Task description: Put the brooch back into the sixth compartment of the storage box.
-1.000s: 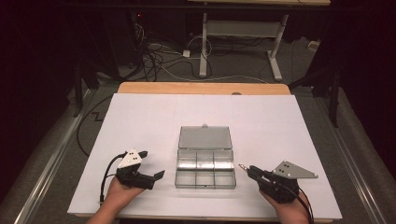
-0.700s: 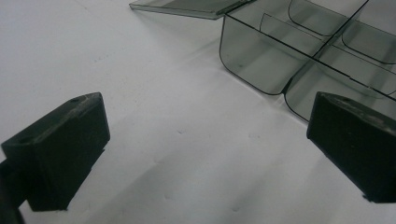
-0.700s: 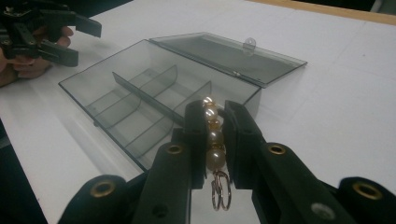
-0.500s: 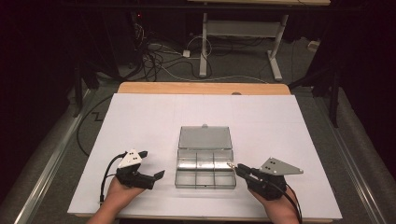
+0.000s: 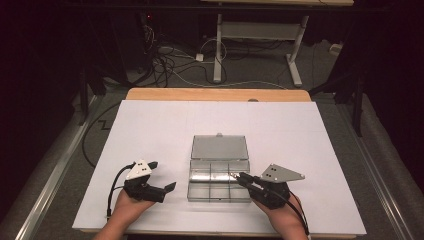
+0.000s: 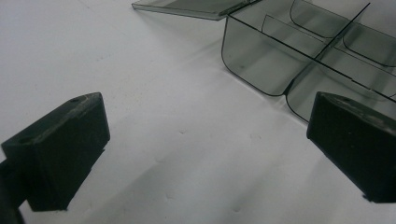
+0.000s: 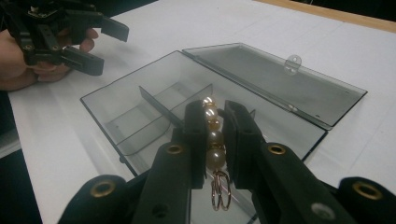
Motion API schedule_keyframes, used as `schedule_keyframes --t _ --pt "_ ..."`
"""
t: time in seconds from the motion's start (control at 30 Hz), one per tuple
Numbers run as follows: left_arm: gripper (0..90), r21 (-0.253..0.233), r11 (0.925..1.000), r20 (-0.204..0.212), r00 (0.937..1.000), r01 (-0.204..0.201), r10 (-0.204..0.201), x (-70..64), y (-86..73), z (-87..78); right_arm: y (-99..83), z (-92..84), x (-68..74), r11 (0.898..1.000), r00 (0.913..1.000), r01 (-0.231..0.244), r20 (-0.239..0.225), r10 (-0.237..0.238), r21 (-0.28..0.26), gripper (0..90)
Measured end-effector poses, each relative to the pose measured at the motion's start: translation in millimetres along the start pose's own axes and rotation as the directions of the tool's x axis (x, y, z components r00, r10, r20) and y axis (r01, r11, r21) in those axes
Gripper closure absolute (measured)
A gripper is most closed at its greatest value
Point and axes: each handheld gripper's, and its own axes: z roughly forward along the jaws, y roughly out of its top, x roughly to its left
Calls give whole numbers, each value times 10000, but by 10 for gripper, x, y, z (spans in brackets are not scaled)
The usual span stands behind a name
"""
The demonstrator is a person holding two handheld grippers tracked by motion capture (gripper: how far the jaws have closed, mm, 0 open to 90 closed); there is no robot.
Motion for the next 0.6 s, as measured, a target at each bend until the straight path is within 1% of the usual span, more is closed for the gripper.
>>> schedule_keyframes --t 0.23,0.5,0.6 --pt "0 -13 10000 48 10000 9 -8 3 -1 -1 -64 61 6 9997 10000 -11 -32 11 246 817" --pt "0 -22 10000 62 10000 43 -43 6 0 0 -142 71 25 9991 10000 -57 -11 57 418 817" --pt "0 6 10000 52 10000 -71 71 -2 1 2 -160 60 26 9990 10000 -27 52 24 444 817"
